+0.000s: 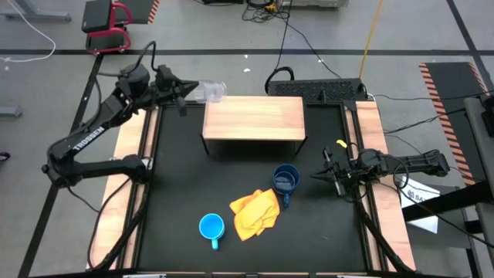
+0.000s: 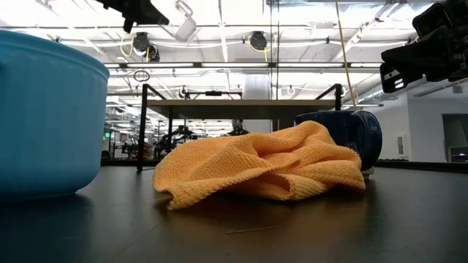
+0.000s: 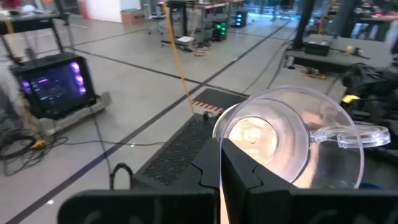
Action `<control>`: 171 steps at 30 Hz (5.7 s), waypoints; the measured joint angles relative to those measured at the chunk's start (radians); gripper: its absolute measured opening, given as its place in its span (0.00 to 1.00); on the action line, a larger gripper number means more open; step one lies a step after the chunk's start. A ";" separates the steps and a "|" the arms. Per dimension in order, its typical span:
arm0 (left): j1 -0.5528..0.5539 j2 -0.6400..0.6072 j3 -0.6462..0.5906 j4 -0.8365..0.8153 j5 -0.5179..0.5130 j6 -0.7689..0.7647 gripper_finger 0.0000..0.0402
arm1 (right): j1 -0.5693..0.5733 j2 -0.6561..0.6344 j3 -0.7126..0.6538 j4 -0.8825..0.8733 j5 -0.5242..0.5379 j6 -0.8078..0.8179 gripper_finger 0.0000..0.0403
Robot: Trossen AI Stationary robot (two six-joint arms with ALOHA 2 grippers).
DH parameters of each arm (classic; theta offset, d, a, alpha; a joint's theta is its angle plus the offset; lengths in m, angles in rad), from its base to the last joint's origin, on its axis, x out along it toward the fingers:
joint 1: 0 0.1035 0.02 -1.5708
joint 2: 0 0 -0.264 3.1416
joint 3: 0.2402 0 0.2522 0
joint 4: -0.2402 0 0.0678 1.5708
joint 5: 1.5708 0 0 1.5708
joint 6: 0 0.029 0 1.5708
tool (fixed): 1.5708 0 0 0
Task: Stack small to large cups/mugs on shelf
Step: Put the transparent mug on the shelf
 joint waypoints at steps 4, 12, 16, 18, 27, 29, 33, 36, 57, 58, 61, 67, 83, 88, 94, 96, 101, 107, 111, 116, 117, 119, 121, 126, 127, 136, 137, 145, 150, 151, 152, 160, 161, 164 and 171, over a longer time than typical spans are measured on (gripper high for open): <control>0.049 0.049 0.045 -0.031 0.068 0.001 0.00 | 0.000 0.000 0.000 0.000 0.000 0.000 0.00; 0.057 0.201 0.226 -0.124 0.094 0.046 0.00 | 0.000 0.000 0.000 0.000 0.000 0.000 0.00; 0.060 0.258 0.315 -0.220 0.116 0.144 0.00 | 0.000 0.000 0.000 0.000 0.000 0.000 0.00; 0.064 0.290 0.364 -0.282 0.125 0.185 0.00 | 0.000 0.000 0.000 0.000 0.000 0.000 0.00; 0.070 0.413 0.518 -0.480 0.129 0.340 0.00 | 0.000 0.000 0.000 0.001 0.000 0.000 0.00; 0.070 0.431 0.538 -0.514 0.144 0.392 0.00 | 0.000 0.000 0.000 0.000 0.000 0.000 0.00; 0.068 0.470 0.585 -0.600 0.144 0.498 0.00 | 0.000 0.000 0.000 0.001 0.000 0.000 0.00; 0.063 0.492 0.613 -0.620 0.144 0.531 0.00 | 0.000 0.000 0.000 0.001 0.000 0.000 0.00; -0.010 0.578 0.619 -0.756 0.109 0.732 0.00 | 0.000 0.000 0.000 0.001 0.001 0.003 0.00; -0.013 0.577 0.619 -0.761 0.109 0.734 0.00 | 0.000 0.000 0.000 0.001 0.000 0.003 0.00; -0.016 0.577 0.619 -0.785 0.109 0.735 0.00 | 0.000 0.000 0.000 0.001 0.001 0.002 0.00; -0.034 0.587 0.619 -0.794 0.115 0.736 0.00 | 0.000 0.000 0.000 0.001 0.001 0.001 0.00; -0.080 0.610 0.619 -0.817 0.064 0.702 0.00 | 0.000 0.000 0.000 0.001 0.001 0.000 0.00; -0.090 0.610 0.612 -0.816 0.056 0.692 0.00 | 0.000 0.000 0.000 0.001 0.001 0.000 0.00; -0.104 0.609 0.612 -0.835 0.056 0.687 0.00 | 0.000 0.000 0.000 0.001 0.001 0.000 0.00; -0.111 0.609 0.612 -0.835 0.056 0.686 0.00 | 0.000 0.000 0.000 0.001 0.001 0.000 0.00; -0.121 0.609 0.612 -0.849 0.046 0.680 0.00 | 0.000 0.000 0.000 0.001 0.001 0.000 0.00; -0.142 0.609 0.612 -0.836 -0.030 0.673 0.00 | 0.000 0.000 0.000 0.001 0.001 0.000 0.00; -0.154 0.609 0.612 -0.836 -0.037 0.672 0.00 | 0.000 0.000 0.000 0.001 0.001 0.000 0.00; -0.158 0.609 0.612 -0.837 0.002 0.663 0.00 | 0.000 0.000 0.000 0.001 0.001 0.000 0.00; -0.158 0.609 0.612 -0.837 0.018 0.663 0.00 | 0.000 0.000 0.000 0.001 0.001 0.000 0.00; -0.158 0.609 0.612 -0.836 0.019 0.665 0.00 | 0.000 0.000 0.000 0.001 0.001 0.000 0.00; -0.158 0.609 0.612 -0.836 0.018 0.664 0.00 | 0.000 0.000 0.000 0.003 0.001 0.000 0.00; -0.165 0.640 0.612 -0.839 0.003 0.660 0.00 | 0.000 0.000 0.000 0.005 0.000 0.000 0.00; -0.165 0.651 0.612 -0.839 -0.008 0.661 0.00 | 0.000 0.000 0.000 0.005 0.000 0.001 0.00; -0.164 0.686 0.611 -0.808 -0.022 0.693 0.00 | 0.000 0.000 0.000 0.006 0.000 0.003 0.00; -0.164 0.686 0.611 -0.805 -0.022 0.696 0.00 | 0.000 0.000 0.000 0.006 0.000 0.002 0.00; -0.164 0.686 0.611 -0.810 -0.052 0.699 0.00 | 0.000 0.000 0.000 0.007 0.000 -0.021 0.00; -0.165 0.687 0.611 -0.812 -0.057 0.692 0.00 | 0.000 0.000 0.000 0.007 0.000 -0.023 0.00; -0.165 0.687 0.611 -0.815 -0.058 0.693 0.00 | 0.000 0.000 0.000 0.007 0.000 -0.023 0.00; -0.168 0.687 0.611 -0.818 -0.061 0.696 0.00 | 0.000 0.000 0.000 0.007 0.000 -0.023 0.00; -0.183 0.723 0.617 -0.807 -0.101 0.703 0.00 | 0.000 0.000 0.000 0.008 0.000 -0.023 0.00; -0.184 0.731 0.617 -0.806 -0.105 0.703 0.00 | 0.000 0.000 0.000 0.008 0.000 -0.023 0.00; -0.185 0.737 0.617 -0.806 -0.107 0.704 0.00 | 0.000 0.000 0.000 0.008 0.000 -0.021 0.00; -0.185 0.738 0.615 -0.807 -0.106 0.684 0.01 | 0.000 0.000 0.000 0.008 0.000 -0.019 0.00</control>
